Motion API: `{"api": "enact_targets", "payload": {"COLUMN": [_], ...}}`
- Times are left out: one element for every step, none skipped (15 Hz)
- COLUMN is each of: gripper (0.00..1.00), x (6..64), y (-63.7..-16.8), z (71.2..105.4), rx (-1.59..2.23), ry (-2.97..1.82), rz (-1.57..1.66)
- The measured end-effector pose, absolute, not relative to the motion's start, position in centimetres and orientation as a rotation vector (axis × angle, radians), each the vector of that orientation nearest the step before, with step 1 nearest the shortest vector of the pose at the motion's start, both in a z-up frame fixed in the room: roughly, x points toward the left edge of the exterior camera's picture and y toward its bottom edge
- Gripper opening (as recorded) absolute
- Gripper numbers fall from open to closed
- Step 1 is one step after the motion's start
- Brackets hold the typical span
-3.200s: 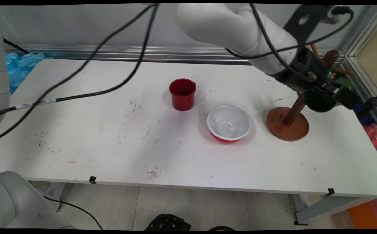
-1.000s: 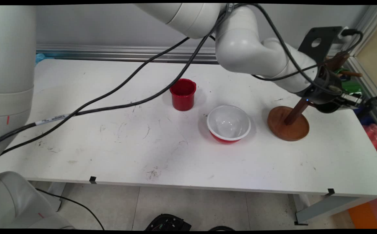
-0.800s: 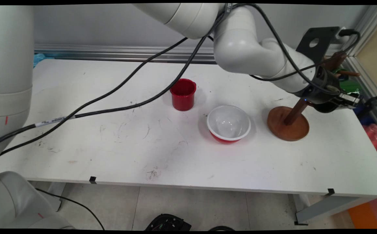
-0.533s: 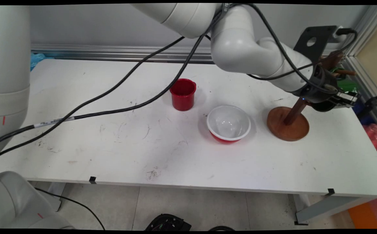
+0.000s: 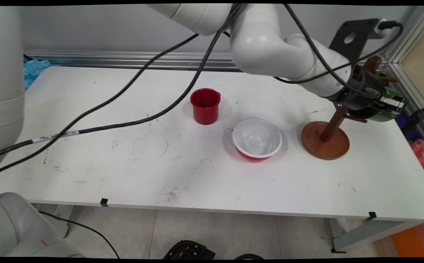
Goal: Place the picked object on the table
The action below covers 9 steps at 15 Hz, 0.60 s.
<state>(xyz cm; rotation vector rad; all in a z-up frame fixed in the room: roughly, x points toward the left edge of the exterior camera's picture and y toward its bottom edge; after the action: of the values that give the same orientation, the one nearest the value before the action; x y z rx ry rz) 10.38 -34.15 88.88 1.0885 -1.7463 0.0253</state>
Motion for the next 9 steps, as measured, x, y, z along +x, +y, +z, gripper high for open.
{"api": "enact_targets", "payload": {"gripper": [0.00, 0.00, 0.00, 0.00, 0.00, 0.00, 0.00, 0.00, 0.00], "x": [10.5, 10.6, 10.7, 10.8, 10.8, 10.9, 11.0, 11.1, 11.1], "y": [-34.0, -33.9, -33.7, -33.6, -33.4, -33.3, -33.1, -33.0, -32.9], "z": [89.1, 89.3, 89.5, 89.7, 89.9, 90.1, 90.3, 90.5, 90.7], "rx": [1.086, 1.082, 1.079, 1.075, 1.071, 1.067, 1.062, 1.057, 1.053], "ry": [-1.745, -1.745, -1.744, -1.744, -1.744, -1.743, -1.743, -1.741, -1.740], "rz": [0.025, 0.024, 0.022, 0.021, 0.019, 0.018, 0.017, 0.015, 0.015]}}
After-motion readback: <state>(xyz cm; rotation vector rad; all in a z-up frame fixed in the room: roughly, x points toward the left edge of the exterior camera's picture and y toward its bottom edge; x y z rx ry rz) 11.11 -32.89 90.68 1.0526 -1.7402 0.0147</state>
